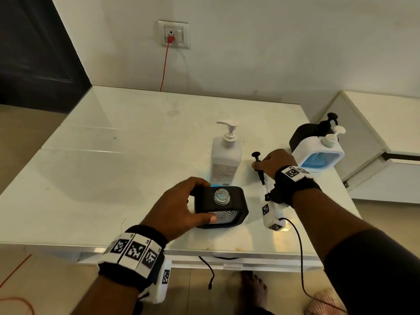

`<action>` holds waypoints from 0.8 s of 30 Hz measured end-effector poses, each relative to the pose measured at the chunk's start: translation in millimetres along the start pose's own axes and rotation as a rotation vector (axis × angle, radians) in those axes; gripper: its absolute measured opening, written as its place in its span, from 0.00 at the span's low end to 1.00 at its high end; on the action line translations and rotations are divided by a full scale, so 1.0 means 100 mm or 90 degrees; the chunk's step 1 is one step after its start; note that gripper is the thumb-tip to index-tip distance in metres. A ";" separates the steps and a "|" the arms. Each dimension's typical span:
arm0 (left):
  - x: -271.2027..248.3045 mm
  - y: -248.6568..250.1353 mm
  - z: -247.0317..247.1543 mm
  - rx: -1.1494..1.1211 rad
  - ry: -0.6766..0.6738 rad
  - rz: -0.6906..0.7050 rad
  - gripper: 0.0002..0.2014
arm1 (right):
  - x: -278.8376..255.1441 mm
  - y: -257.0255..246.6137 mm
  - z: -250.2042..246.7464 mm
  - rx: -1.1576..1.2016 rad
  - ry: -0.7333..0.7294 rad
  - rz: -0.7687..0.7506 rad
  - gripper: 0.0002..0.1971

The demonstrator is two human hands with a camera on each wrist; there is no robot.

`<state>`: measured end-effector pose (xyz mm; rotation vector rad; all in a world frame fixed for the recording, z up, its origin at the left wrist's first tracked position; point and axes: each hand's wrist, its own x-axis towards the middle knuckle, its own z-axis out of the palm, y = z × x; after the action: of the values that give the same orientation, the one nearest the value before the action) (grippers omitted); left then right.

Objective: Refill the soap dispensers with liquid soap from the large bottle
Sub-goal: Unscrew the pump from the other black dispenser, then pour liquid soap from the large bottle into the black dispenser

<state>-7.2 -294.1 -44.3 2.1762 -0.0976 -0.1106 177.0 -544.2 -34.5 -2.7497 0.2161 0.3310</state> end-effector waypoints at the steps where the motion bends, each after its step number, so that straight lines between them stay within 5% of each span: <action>1: 0.00 0.00 -0.01 0.000 -0.001 0.000 0.31 | 0.01 0.00 0.02 -0.007 -0.001 0.002 0.23; 7: 0.01 -0.02 -0.03 -0.002 -0.011 0.009 0.30 | -0.15 0.00 0.03 -0.011 0.038 -0.022 0.25; 13: -0.01 -0.10 -0.16 -0.020 0.022 0.029 0.32 | -0.81 -0.01 -0.09 0.216 0.159 -0.111 0.10; 16: -0.02 -0.13 -0.20 -0.016 0.027 0.032 0.33 | -1.29 -0.04 -0.03 0.283 0.112 -0.165 0.02; 24: -0.05 -0.06 -0.17 -0.039 0.113 -0.033 0.33 | -1.78 -0.09 0.30 0.333 -0.021 -0.222 0.14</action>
<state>-10.5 -276.4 -39.6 2.1173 0.0632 0.0490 1.7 -506.1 -13.7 -2.2070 -0.1662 0.1900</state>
